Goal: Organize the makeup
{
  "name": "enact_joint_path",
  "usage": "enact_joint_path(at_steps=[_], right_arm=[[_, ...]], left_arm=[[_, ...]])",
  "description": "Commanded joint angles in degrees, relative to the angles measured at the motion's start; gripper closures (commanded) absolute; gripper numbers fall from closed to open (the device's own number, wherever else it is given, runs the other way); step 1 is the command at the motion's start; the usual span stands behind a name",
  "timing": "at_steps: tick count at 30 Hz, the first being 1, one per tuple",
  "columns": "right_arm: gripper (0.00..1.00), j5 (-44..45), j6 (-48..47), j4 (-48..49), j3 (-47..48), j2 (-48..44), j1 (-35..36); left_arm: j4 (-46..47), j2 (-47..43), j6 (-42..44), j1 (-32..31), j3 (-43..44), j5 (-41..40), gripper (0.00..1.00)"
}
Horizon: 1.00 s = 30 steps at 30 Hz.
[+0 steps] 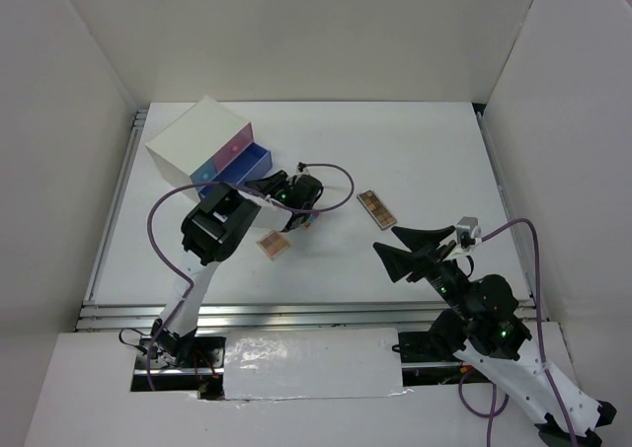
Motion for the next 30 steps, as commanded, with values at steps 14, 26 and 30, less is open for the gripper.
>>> enact_joint_path(at_steps=[14, 26, 30], right_arm=[[0.22, 0.04, -1.02, 0.90, -0.06, -1.21, -0.15], [0.22, -0.40, -0.84, 1.08, 0.03, -0.51, -0.15], [0.22, -0.31, -0.93, 1.25, 0.12, -0.24, -0.15]], left_arm=[[-16.34, 2.61, -17.27, -7.54, 6.46, 0.48, 1.00], [-23.28, 2.70, -22.89, -9.03, 8.92, 1.62, 0.55], [-24.86, -0.81, -25.35, -8.95, 9.01, 2.50, 0.39]])
